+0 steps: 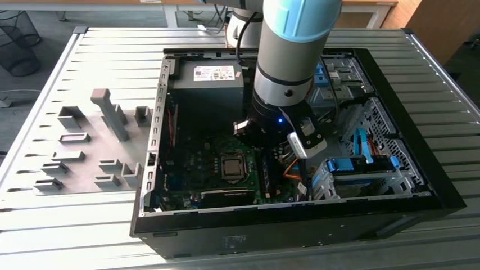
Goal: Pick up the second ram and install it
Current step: 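Insert the second ram into the second slot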
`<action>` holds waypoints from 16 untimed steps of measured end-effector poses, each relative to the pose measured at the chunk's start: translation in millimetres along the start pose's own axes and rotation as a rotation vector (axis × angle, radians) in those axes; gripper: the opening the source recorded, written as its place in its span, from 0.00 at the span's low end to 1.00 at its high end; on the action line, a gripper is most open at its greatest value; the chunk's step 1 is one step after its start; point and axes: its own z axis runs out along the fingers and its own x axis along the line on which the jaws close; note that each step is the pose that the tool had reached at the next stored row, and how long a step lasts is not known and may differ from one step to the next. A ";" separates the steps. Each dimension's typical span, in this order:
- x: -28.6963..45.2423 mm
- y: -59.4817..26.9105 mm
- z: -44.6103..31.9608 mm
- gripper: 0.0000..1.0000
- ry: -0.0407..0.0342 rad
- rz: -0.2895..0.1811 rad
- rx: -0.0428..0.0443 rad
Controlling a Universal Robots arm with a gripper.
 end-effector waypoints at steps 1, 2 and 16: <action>0.0 0.0 0.1 0.14 0.0000 -0.001 0.0000; 0.0 0.0 0.4 0.14 -0.0001 -0.002 -0.0004; -1.0 -0.1 8.1 0.14 0.0005 -0.007 -0.0081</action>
